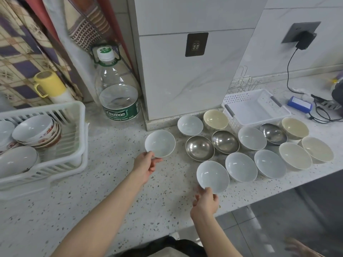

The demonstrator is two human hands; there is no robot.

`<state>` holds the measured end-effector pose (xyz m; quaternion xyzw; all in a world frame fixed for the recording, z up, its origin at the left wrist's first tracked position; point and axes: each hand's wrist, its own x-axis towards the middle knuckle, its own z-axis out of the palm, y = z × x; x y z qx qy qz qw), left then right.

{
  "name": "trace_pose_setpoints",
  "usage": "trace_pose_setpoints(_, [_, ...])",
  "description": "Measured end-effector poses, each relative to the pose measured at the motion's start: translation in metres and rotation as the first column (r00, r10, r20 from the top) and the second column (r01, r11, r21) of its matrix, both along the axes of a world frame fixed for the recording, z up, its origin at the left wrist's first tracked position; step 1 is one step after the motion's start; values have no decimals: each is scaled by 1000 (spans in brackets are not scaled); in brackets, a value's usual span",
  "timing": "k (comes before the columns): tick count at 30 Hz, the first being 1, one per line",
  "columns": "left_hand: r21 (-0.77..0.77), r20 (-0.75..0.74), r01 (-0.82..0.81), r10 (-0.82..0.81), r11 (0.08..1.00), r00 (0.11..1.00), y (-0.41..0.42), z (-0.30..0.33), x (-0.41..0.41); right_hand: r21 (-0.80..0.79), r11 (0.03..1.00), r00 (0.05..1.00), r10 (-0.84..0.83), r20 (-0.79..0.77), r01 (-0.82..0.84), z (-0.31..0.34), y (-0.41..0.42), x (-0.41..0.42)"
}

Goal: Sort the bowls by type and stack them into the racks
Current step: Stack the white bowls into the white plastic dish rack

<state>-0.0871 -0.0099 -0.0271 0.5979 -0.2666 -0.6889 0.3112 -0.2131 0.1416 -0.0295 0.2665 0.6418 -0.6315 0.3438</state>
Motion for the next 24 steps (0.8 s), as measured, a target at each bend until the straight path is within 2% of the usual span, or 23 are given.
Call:
trace_pose_setpoints(8, [-77, -9, 35, -36, 996, 999, 7, 22, 37, 13, 1000, 1000, -9, -12, 9, 4, -3, 32])
trace_pose_setpoints(16, [-206, -31, 47, -54, 977, 998, 10, 64, 108, -84, 989, 990, 115, -87, -122, 20, -24, 95])
trace_pose_setpoints(24, [-320, -35, -57, 49, 946, 998, 3, 102, 206, -207, 933, 951, 267, -157, -296, 60, -66, 165])
